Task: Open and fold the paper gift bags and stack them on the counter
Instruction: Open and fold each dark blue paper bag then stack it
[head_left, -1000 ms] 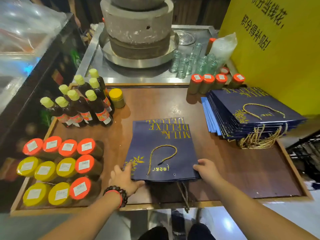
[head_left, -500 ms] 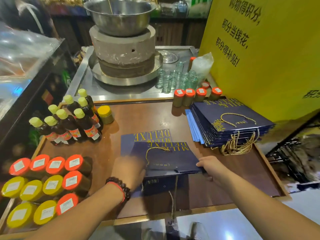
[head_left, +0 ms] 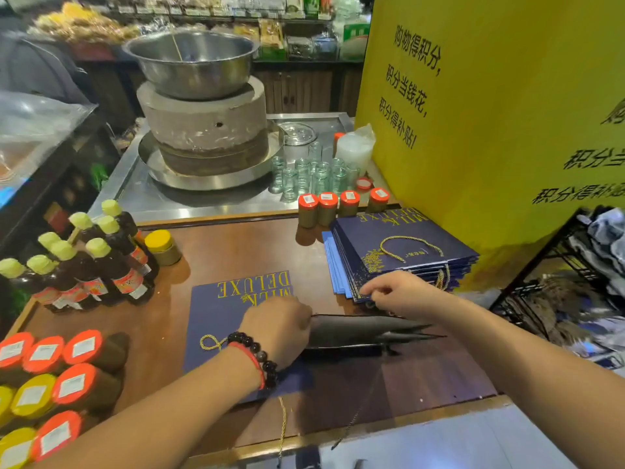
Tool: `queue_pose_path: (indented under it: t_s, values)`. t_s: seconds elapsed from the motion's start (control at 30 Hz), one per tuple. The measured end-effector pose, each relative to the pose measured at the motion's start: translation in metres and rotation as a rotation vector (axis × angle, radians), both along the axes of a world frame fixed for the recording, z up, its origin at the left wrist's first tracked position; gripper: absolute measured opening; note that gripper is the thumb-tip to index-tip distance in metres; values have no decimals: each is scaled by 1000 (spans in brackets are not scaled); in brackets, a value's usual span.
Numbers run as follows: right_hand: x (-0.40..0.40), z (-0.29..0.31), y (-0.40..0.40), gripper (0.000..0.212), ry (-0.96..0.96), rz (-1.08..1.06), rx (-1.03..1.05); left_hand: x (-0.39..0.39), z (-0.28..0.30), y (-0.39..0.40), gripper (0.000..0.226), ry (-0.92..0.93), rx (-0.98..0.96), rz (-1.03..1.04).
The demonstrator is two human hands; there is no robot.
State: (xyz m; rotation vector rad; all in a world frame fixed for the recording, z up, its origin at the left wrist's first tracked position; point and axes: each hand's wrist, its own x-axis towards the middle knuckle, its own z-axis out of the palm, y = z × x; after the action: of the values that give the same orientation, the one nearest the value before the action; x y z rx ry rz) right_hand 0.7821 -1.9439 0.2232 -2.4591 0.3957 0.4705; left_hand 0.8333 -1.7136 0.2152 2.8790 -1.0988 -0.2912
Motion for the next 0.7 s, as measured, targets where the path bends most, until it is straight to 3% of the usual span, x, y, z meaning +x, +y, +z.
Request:
queue_pose_path:
  t_s: [0.17, 0.27, 0.43, 0.53, 0.63, 0.7]
  values:
    - [10, -4, -1, 54, 140, 350, 137, -24, 10, -42, 29, 5, -9, 24]
    - [10, -7, -11, 38, 214, 320, 208, -31, 11, -58, 29, 24, 9, 31]
    - [5, -8, -44, 21, 236, 430, 147, -36, 10, -78, 39, 84, 0, 122]
    - [1, -3, -58, 24, 257, 451, 213, -34, 11, -84, 38, 126, 10, 176]
    - [-5, -2, -72, 33, 273, 351, 420, -33, 11, -89, 39, 151, 22, 206]
    - [-3, -3, -79, 35, 248, 366, 404, -31, 11, -91, 40, 159, 34, 217]
